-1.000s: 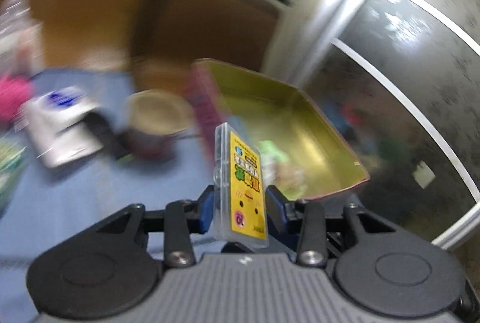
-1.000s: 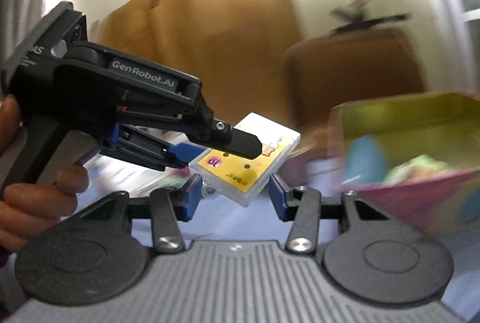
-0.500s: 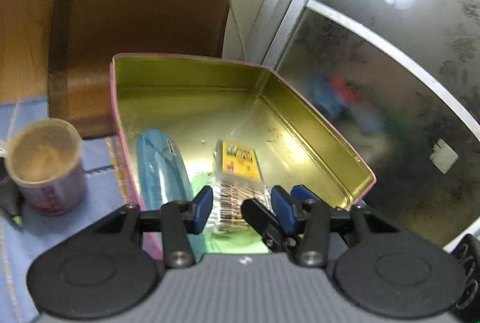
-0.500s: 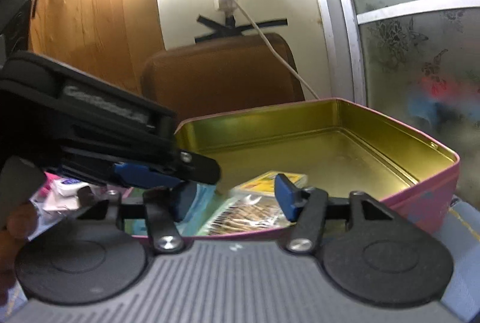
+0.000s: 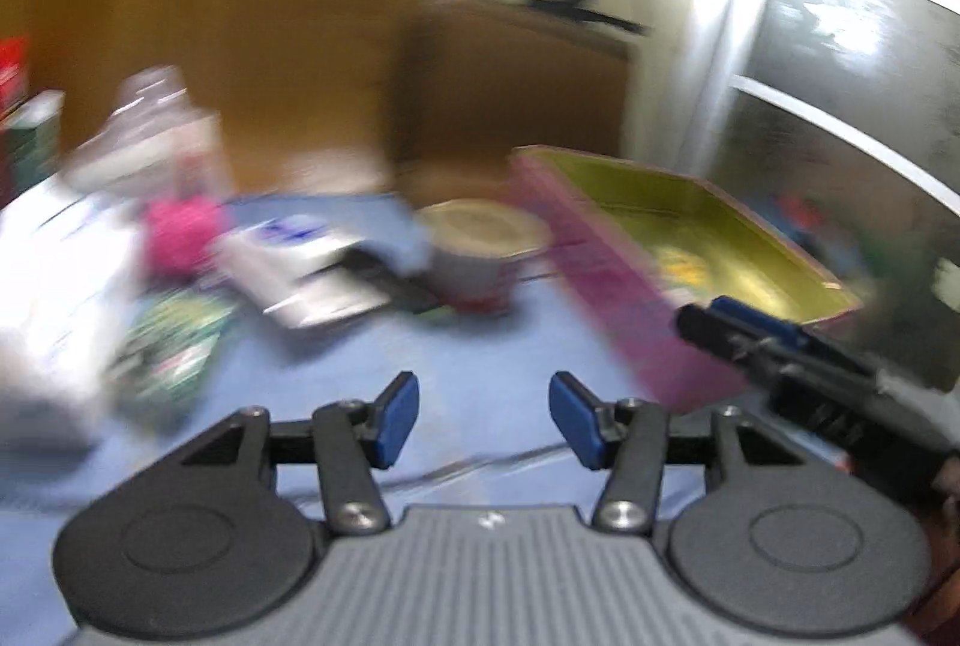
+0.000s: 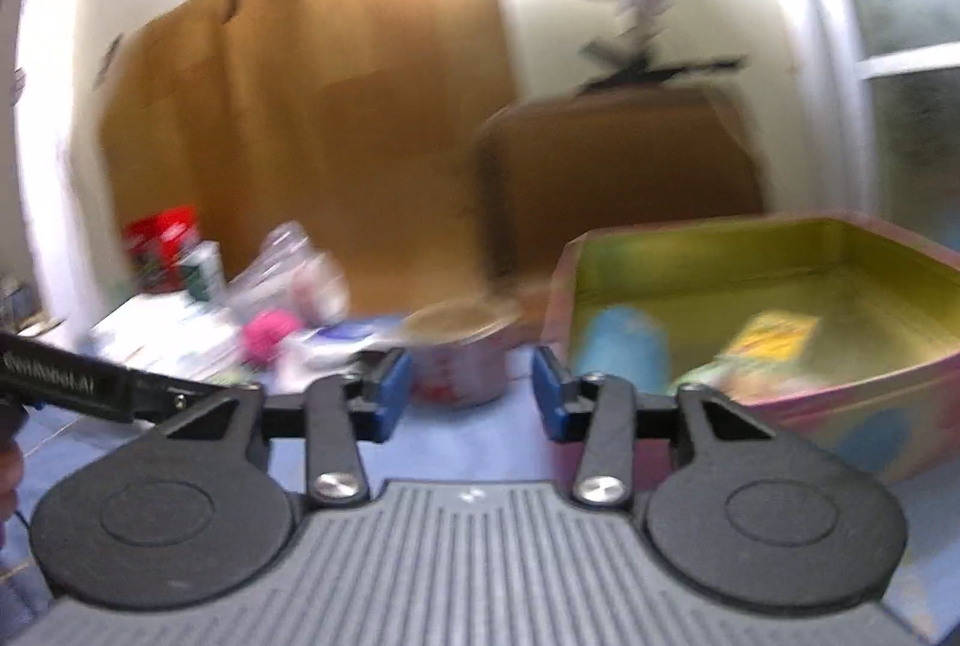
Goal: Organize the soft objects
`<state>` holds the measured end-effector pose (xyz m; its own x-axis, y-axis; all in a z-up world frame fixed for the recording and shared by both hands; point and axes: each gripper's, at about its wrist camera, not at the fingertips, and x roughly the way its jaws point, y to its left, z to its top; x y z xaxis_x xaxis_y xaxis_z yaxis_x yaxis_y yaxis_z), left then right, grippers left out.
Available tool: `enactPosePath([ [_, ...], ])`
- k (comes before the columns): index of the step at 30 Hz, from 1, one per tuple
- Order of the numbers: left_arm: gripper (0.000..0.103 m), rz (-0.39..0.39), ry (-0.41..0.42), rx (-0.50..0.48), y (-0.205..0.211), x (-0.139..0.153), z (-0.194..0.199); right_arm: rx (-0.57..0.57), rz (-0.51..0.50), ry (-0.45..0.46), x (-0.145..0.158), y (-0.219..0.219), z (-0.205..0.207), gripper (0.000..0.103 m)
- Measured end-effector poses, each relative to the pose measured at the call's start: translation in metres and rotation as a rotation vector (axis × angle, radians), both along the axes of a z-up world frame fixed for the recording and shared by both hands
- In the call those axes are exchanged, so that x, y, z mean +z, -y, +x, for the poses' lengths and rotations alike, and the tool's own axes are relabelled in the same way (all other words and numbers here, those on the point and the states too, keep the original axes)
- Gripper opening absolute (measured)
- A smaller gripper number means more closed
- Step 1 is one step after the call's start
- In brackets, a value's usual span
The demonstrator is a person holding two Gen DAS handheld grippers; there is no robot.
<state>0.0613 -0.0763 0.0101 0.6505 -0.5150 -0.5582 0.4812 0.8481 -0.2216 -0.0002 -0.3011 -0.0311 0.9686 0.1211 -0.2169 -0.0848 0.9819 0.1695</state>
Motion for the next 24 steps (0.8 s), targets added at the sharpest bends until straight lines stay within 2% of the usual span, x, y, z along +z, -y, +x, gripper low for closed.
enactPosePath([
  [1, 0.049, 0.0, -0.01, 0.04, -0.018, -0.007, 0.002, 0.033, 0.008, -0.029, -0.001, -0.008, 0.008, 0.03],
  [2, 0.049, 0.008, -0.019, 0.086, -0.034, -0.015, 0.004, 0.065, 0.02, -0.057, -0.002, -0.015, 0.017, 0.027],
  [4, 0.049, 0.017, -0.033, 0.162, -0.059, -0.026, 0.01, 0.108, 0.024, -0.086, -0.002, -0.031, 0.029, 0.026],
  [7, 0.049, -0.004, -0.058, 0.227, -0.087, -0.041, 0.015, 0.133, -0.044, -0.122, -0.001, -0.057, 0.05, 0.026],
  [13, 0.049, -0.042, -0.018, 0.245, -0.094, -0.047, 0.015, 0.203, -0.129, -0.19, 0.012, -0.09, 0.112, 0.027],
  [18, 0.05, -0.077, -0.004, 0.242, -0.098, -0.049, 0.011, 0.244, -0.241, -0.209, 0.01, -0.125, 0.156, 0.028],
  [22, 0.05, -0.104, -0.004, 0.239, -0.102, -0.051, 0.011, 0.209, -0.316, -0.274, 0.001, -0.14, 0.191, 0.034],
  [24, 0.051, -0.114, 0.003, 0.235, -0.103, -0.051, 0.01, 0.194, -0.304, -0.335, -0.007, -0.135, 0.207, 0.033],
])
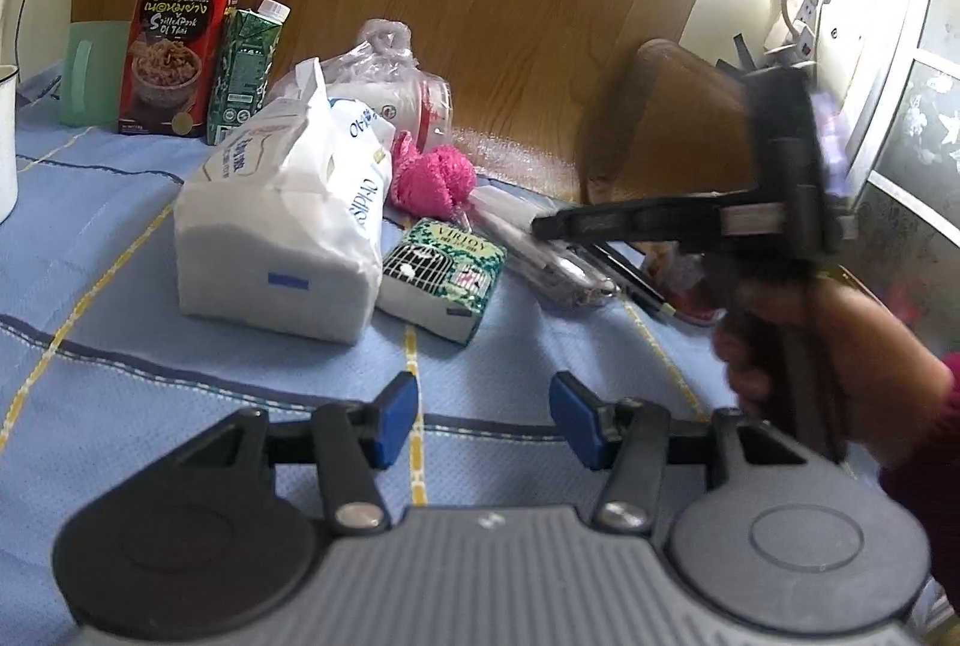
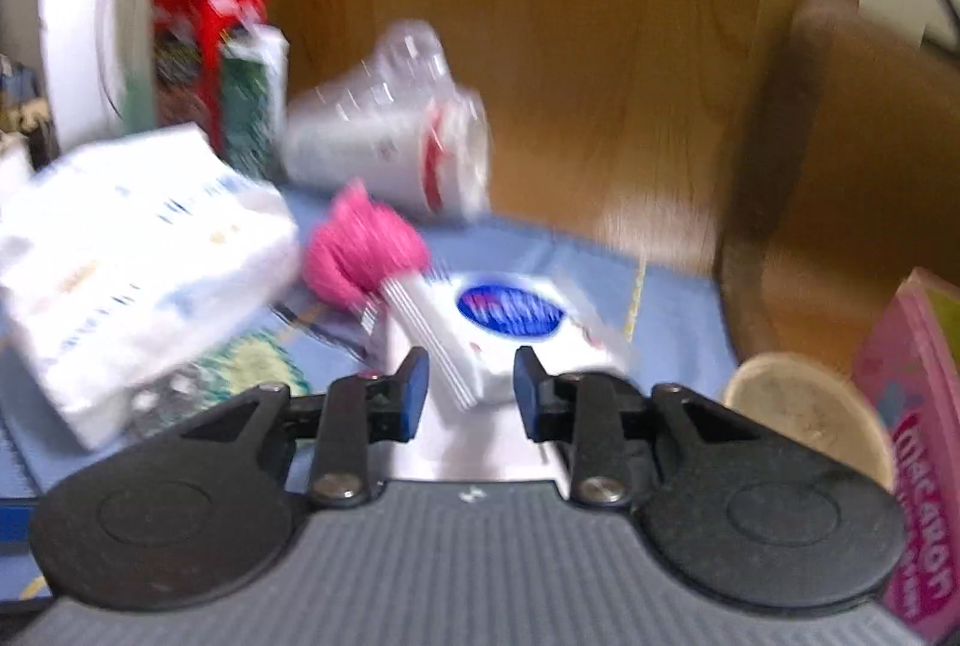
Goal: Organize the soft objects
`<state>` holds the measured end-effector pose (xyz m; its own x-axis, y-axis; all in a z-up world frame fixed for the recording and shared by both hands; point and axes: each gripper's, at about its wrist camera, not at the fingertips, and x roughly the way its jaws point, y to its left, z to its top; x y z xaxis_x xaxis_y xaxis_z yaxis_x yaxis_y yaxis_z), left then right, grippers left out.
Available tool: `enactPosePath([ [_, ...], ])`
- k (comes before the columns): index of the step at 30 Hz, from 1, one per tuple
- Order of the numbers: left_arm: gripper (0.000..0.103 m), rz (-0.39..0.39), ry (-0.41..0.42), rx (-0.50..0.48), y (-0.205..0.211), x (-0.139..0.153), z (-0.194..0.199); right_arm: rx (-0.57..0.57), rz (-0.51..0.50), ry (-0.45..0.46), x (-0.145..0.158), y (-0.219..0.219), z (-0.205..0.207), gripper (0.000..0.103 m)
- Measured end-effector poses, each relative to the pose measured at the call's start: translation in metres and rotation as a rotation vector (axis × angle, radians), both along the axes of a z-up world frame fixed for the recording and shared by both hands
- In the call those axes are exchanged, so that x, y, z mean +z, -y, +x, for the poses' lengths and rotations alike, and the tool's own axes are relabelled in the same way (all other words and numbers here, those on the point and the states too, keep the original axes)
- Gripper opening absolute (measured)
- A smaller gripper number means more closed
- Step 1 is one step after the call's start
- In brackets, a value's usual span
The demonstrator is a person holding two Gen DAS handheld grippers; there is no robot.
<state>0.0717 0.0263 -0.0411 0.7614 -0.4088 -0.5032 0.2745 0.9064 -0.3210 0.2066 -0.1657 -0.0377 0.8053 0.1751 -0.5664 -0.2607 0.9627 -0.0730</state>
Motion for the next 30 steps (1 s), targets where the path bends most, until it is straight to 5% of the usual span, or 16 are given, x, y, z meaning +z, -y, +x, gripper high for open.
enactPosePath([
  [3, 0.055, -0.009, 0.02, 0.004, -0.001, 0.001, -0.003, -0.007, 0.052, -0.036, -0.002, 0.013, 0.006, 0.008],
  [11, 0.056, -0.039, 0.005, 0.021, -0.007, 0.0, -0.001, 0.049, 0.047, 0.025, -0.001, 0.019, -0.037, 0.006],
  [23, 0.062, -0.08, -0.048, 0.037, -0.015, -0.002, 0.006, 0.211, 0.109, -0.018, -0.018, 0.052, -0.193, 0.002],
  [27, 0.064, -0.049, -0.041, 0.04, -0.01, -0.001, 0.004, 0.19, 0.151, -0.01, -0.016, 0.062, -0.211, 0.008],
  [29, 0.066, -0.043, -0.041, 0.043, -0.01, -0.001, 0.005, 0.159, 0.175, 0.008, -0.012, 0.067, -0.206, 0.023],
  [30, 0.067, -0.041, -0.041, 0.047, -0.01, -0.001, 0.005, 0.139, 0.18, 0.023, -0.01, 0.068, -0.201, 0.039],
])
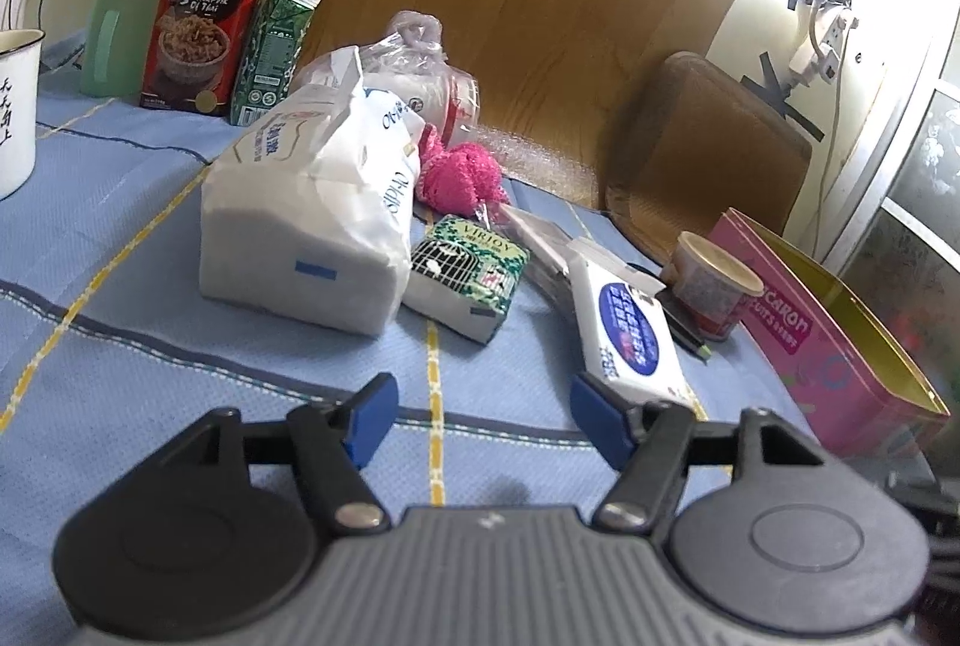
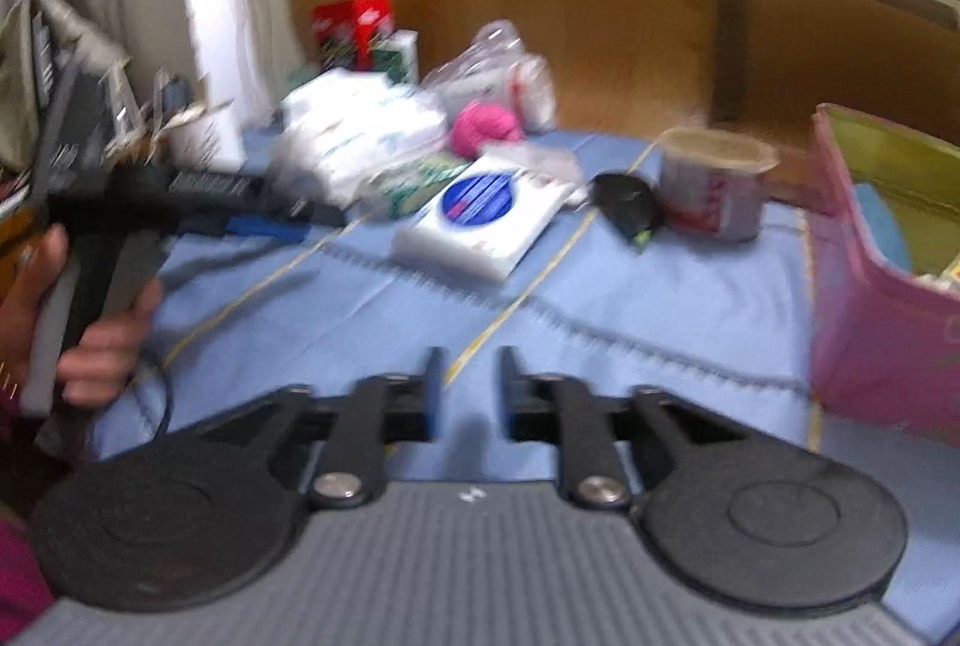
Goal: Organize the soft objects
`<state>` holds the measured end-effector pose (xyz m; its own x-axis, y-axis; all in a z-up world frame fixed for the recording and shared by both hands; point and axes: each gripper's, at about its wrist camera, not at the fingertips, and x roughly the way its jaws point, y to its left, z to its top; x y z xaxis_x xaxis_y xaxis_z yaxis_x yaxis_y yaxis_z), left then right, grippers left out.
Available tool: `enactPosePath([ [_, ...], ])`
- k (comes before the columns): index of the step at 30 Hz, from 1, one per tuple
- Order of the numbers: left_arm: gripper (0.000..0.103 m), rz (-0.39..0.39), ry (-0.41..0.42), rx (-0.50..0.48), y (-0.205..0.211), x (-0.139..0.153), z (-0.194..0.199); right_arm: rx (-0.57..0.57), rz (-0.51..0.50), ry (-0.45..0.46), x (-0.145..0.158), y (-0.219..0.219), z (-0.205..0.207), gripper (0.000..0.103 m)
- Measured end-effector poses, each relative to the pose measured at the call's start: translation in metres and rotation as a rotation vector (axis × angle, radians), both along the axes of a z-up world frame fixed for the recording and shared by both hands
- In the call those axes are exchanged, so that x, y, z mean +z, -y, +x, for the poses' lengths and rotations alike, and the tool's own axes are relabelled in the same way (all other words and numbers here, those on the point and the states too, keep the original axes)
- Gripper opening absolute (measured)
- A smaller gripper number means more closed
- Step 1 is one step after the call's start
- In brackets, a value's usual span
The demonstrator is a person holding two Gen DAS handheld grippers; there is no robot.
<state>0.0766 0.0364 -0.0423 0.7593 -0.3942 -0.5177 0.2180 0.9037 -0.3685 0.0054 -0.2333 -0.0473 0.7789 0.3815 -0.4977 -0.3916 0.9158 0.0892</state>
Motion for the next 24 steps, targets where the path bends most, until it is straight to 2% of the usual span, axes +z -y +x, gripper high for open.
enactPosePath([
  [1, 0.067, 0.0, 0.002, 0.005, 0.0, 0.0, -0.001, -0.013, -0.003, 0.014, 0.003, 0.0, 0.004, 0.05],
  [4, 0.069, -0.008, 0.015, 0.02, -0.003, 0.001, -0.004, 0.032, -0.047, 0.056, 0.004, -0.015, 0.021, 0.055],
  [8, 0.07, -0.023, 0.018, 0.029, -0.006, 0.001, -0.004, 0.089, -0.124, 0.05, -0.004, -0.04, 0.058, 0.056],
  [11, 0.07, -0.025, 0.013, 0.03, -0.007, 0.001, -0.002, 0.088, -0.167, 0.024, -0.014, -0.048, 0.081, 0.055],
  [12, 0.07, -0.024, 0.012, 0.03, -0.006, 0.001, -0.002, 0.095, -0.12, -0.002, -0.013, -0.045, 0.086, 0.043],
  [13, 0.07, -0.024, 0.013, 0.029, -0.006, 0.001, -0.003, 0.108, -0.073, -0.035, -0.012, -0.041, 0.088, 0.025],
  [15, 0.07, -0.026, 0.015, 0.023, -0.006, 0.001, -0.002, 0.101, -0.058, -0.045, -0.011, -0.04, 0.086, 0.011],
  [21, 0.07, -0.048, 0.001, 0.015, -0.009, -0.001, 0.001, 0.114, -0.071, -0.029, -0.012, -0.035, 0.051, 0.008],
  [24, 0.07, -0.055, 0.0, 0.011, -0.011, -0.001, 0.002, 0.135, -0.074, -0.042, -0.011, -0.029, 0.023, 0.002],
])
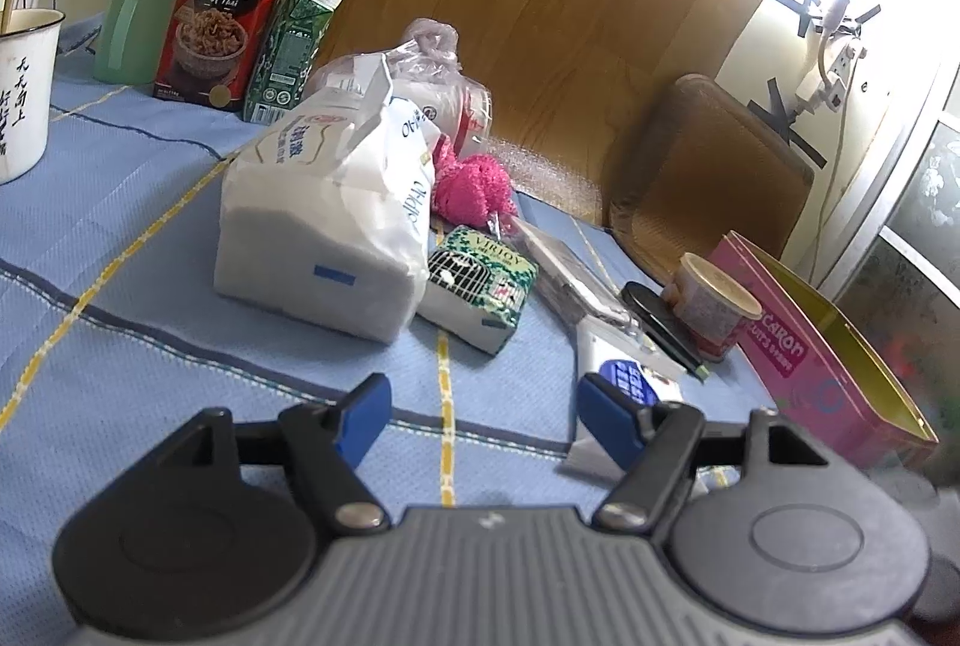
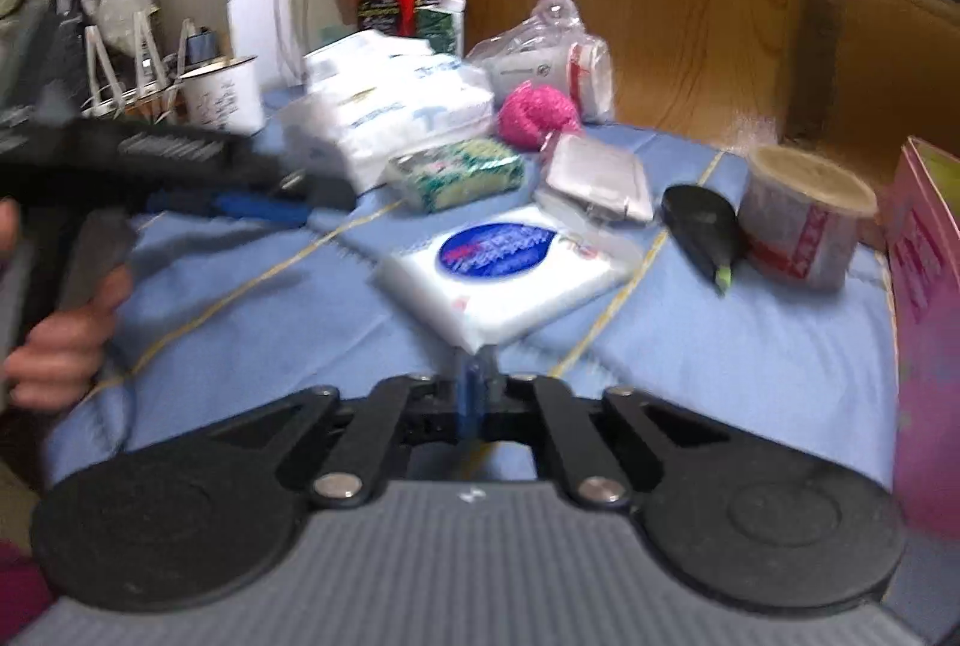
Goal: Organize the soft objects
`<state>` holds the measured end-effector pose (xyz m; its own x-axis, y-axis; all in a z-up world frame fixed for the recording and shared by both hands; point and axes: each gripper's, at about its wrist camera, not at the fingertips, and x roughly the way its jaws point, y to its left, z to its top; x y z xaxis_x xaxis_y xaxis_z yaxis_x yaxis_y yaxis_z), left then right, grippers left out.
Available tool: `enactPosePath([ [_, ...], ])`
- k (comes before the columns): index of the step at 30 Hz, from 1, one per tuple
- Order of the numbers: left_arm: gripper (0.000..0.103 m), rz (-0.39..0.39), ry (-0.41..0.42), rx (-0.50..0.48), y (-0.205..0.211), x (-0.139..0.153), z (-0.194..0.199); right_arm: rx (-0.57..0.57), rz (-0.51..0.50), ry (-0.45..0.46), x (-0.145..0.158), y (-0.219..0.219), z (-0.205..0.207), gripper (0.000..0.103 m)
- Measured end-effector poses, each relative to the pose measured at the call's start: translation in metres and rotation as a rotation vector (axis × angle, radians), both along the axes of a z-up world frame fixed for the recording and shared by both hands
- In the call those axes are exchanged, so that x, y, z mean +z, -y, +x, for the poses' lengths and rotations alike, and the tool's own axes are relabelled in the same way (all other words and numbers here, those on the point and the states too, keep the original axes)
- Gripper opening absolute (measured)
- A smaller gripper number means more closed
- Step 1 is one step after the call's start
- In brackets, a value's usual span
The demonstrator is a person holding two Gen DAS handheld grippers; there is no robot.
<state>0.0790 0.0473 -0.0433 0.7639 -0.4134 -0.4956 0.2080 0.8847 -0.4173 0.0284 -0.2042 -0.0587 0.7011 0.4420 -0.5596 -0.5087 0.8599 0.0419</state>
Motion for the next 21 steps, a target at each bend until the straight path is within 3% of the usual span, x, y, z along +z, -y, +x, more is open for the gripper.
enactPosePath([
  [3, 0.07, 0.005, -0.002, -0.009, 0.001, 0.0, 0.0, 0.014, -0.001, -0.004, 0.001, 0.007, -0.028, 0.003],
  [6, 0.071, 0.001, -0.005, -0.031, 0.002, 0.001, 0.0, -0.026, 0.02, -0.024, 0.003, 0.018, -0.043, 0.009],
  [8, 0.072, -0.006, -0.016, -0.049, 0.002, 0.002, 0.002, -0.066, 0.08, -0.042, 0.007, 0.029, -0.044, 0.029],
  [9, 0.072, -0.005, -0.017, -0.053, 0.003, 0.003, 0.002, -0.085, 0.115, -0.043, 0.009, 0.034, -0.045, 0.054],
  [10, 0.072, 0.0, -0.016, -0.057, 0.006, 0.006, 0.002, -0.099, 0.145, -0.039, 0.01, 0.037, -0.044, 0.066],
  [13, 0.072, 0.015, 0.001, -0.102, 0.023, 0.018, 0.003, -0.104, 0.151, -0.02, 0.013, 0.034, -0.033, 0.066],
  [17, 0.084, 0.097, 0.004, -0.144, 0.055, 0.025, 0.014, -0.084, 0.13, -0.017, 0.01, 0.02, -0.008, 0.068],
  [21, 0.086, 0.13, -0.04, -0.18, 0.077, 0.019, 0.03, -0.073, 0.067, -0.027, 0.002, 0.003, 0.018, 0.07],
])
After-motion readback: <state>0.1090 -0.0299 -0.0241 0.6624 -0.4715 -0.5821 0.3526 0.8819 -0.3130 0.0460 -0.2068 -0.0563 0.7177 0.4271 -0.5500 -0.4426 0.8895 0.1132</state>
